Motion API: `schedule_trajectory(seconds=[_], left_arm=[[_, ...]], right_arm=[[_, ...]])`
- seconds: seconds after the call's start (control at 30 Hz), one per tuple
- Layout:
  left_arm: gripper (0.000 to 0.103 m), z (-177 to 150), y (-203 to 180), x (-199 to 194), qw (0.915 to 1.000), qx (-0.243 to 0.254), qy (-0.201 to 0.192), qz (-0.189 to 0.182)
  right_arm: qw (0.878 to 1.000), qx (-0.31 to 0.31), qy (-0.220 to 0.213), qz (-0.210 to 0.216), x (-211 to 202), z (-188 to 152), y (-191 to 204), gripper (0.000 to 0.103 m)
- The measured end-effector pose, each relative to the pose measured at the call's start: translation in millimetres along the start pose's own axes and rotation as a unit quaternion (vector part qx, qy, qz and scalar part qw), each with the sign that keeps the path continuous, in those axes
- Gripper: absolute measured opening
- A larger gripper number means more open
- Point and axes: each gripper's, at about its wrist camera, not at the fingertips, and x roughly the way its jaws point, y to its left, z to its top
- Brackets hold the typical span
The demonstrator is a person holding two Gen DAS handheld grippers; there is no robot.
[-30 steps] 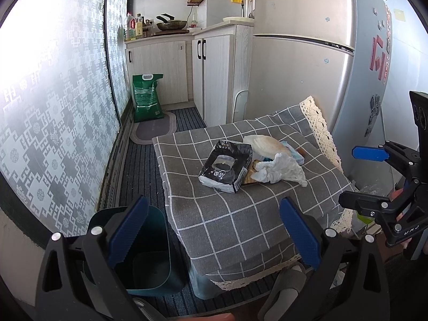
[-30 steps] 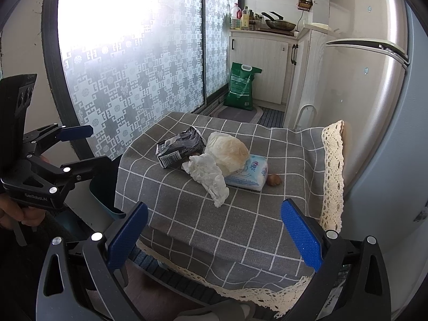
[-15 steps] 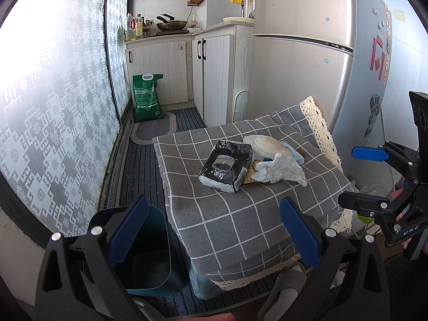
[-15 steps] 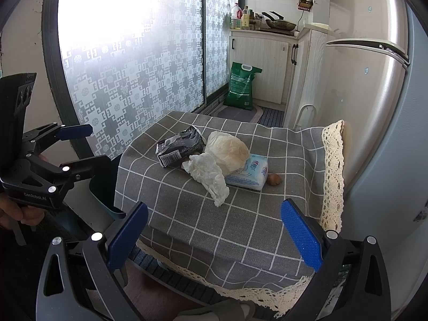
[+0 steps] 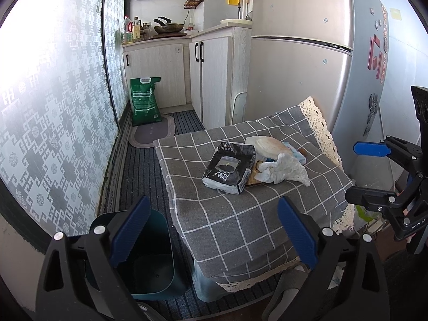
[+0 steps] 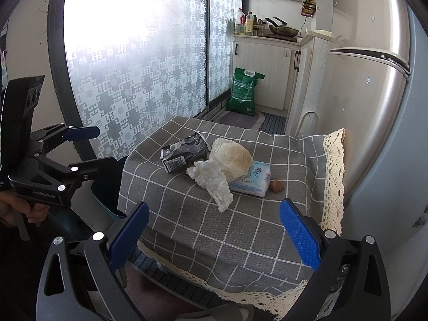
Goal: Collect trash
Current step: 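Grasp the black snack bag with the left tool while the right tool grasps the white tissue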
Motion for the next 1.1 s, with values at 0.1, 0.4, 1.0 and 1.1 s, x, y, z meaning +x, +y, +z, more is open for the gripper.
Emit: schedule_trajectory(seconds=[0.1, 0.4, 1.0, 1.1], left_arm=[[0.084, 3.1, -1.3, 5.6, 0.9992, 0.015, 0.012, -0.035], [0.071, 20.7, 3.5, 40.0, 0.994, 0.047, 0.034, -0.093], [0.073, 28.0, 15.6, 108.8, 0.9858, 0.07, 0.075, -0.133], [0.073, 25.3, 14.6, 115.9, 0.9836, 0.071, 0.086, -0.142]], right_arm=[[1.0, -0.001, -0.005, 0.013, -1.3, 2.8, 0.4, 0.095], [0.999, 0.004, -0.001, 0.039, 6.6, 8.7, -9.6, 0.077], [0.996, -0.025, 0.036, 0.081, 49.5, 14.0, -16.6, 0.058], [0.995, -0.021, 0.041, 0.087, 55.6, 12.9, -21.0, 0.052]])
